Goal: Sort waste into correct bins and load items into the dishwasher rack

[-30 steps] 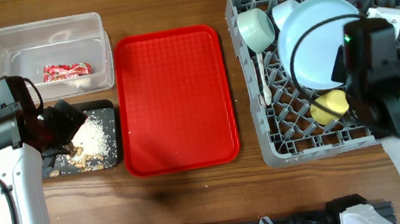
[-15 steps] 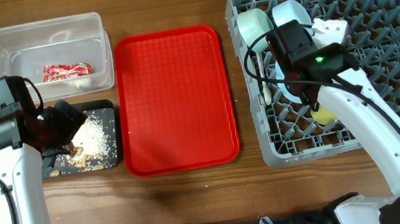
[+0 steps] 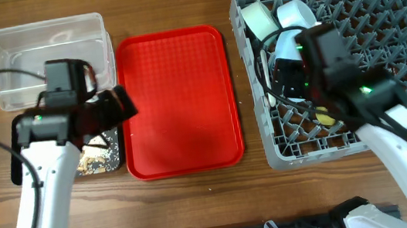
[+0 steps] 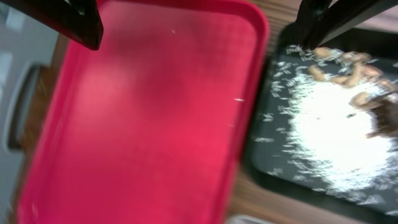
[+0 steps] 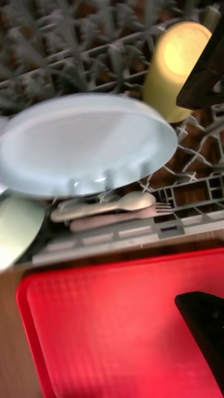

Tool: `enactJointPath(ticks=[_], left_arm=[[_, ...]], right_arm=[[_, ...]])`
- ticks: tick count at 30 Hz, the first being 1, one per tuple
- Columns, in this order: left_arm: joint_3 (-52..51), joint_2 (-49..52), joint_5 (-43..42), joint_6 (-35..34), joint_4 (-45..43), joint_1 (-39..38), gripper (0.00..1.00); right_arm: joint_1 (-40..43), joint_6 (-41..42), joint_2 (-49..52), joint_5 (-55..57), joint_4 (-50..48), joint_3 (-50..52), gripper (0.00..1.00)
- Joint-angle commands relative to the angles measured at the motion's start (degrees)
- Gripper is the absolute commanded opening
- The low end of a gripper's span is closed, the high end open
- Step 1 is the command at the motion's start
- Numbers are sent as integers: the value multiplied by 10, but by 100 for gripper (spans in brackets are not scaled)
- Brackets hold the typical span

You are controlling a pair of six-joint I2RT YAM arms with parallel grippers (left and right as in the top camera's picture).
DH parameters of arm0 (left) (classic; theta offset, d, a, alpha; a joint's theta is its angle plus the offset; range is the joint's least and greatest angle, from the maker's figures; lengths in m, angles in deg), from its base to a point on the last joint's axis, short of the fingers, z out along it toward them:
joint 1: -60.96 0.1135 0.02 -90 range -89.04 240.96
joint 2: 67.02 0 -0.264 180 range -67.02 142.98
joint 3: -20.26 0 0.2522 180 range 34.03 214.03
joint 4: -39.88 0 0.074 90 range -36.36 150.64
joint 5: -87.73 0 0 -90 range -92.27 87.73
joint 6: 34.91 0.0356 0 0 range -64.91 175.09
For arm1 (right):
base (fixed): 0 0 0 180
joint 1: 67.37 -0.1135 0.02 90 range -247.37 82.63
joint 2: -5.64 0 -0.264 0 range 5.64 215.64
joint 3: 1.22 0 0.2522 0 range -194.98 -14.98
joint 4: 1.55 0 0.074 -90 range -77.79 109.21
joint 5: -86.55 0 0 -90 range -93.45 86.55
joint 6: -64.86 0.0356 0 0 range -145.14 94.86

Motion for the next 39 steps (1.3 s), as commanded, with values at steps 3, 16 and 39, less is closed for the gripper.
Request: enactJointPath(ticks=[3,16,39], left_arm=[[0,15,-7,34,35,-60,100],[-188,-364,145,-20,-30,-117,100],[-188,-386,144,-20,-13,-117,100]], right_arm=[[16,-118,-19,-170,23,0,78],[16,-77,-362,-92,-100,246,100],[171,-123,-448,-118,-334,397,100]])
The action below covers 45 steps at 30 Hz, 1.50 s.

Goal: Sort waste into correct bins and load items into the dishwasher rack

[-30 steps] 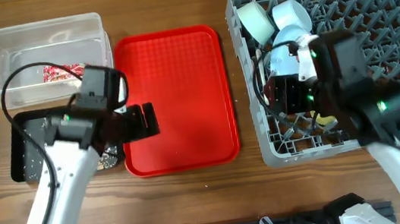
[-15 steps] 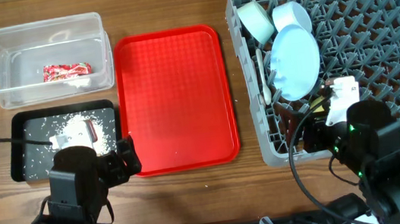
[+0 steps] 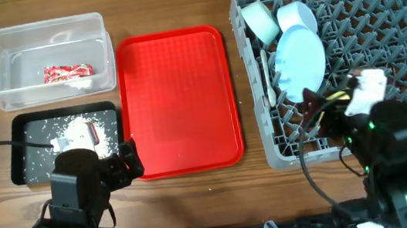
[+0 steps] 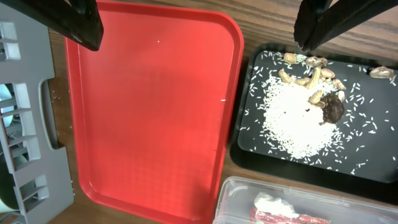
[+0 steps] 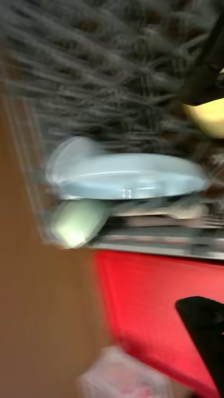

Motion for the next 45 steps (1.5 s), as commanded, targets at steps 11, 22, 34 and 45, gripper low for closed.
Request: enactJointPath(ticks=[11,22,34,45], left_arm=[[-5,-2,11,-5,0,-2,100],[-5,-2,11,-5,0,-2,100],[-5,-2,11,-5,0,-2,100],[-156,-183,-43,-14,30,92,100]], right_arm=[[76,-104,-324,-69,-258,301,100],[83,-116,-323,-113,-242,346,100],[83,-116,-323,-113,-242,346,100],[83,-116,-323,-113,-242,346,100]])
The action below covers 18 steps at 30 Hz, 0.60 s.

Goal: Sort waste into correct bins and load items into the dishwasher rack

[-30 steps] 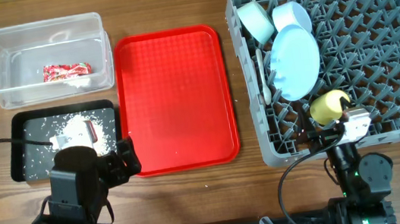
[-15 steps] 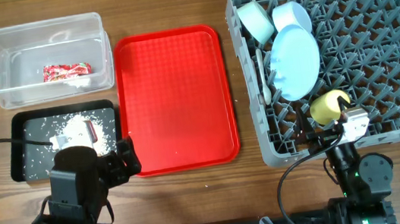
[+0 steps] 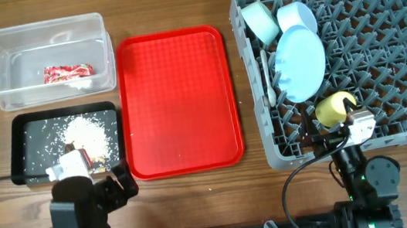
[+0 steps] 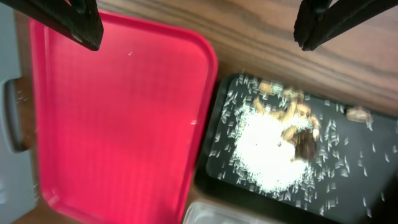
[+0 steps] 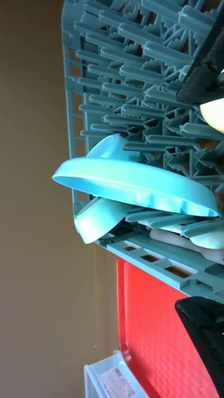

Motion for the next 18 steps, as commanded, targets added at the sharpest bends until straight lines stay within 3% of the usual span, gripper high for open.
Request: enactJointPath(ticks=[1,5,11,12,14,18], left_arm=[[-81,-83,-27,-14,-15,36,100],[-195,-180,-37,53,-198,82,100],[-376,-238,-83,139,-619,96,100],[-391,-238,-103,162,-645,96,100],[-394,-238,-112,167,-571,91,100],[-394,-238,-111,167,-571,66,100]], right_arm=[[3,-12,-6,-10,-4,-5,100],[3,-11,-6,-10,-4,-5,100],[3,-12,-6,-10,-4,-5,100],[3,-11,-6,-10,-4,-5,100],[3,-12,-6,-10,-4,-5,100],[3,-11,-6,-10,-4,-5,100]])
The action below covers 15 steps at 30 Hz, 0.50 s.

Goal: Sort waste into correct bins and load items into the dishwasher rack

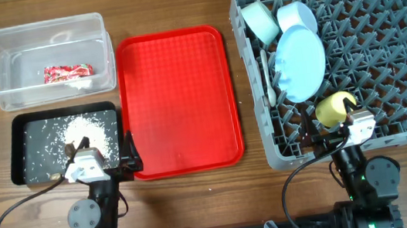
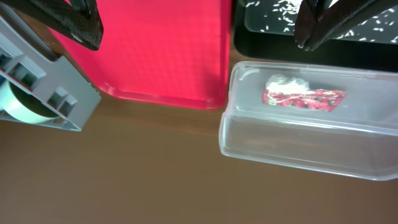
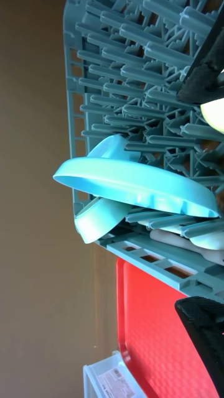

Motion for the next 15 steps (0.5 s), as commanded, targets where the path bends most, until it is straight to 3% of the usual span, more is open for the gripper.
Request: enactJointPath(ticks=[1,4,15], left_arm=[[-3,-6,0,15,2,-23,100],[-3,-6,18,-42,3,-26,100],[-3,-6,19,-30,3,-26,100]], right_arm=[[3,-7,-5,-9,-4,-5,100],[3,-7,-5,-9,-4,-5,100],[3,-7,-5,-9,-4,-5,100]])
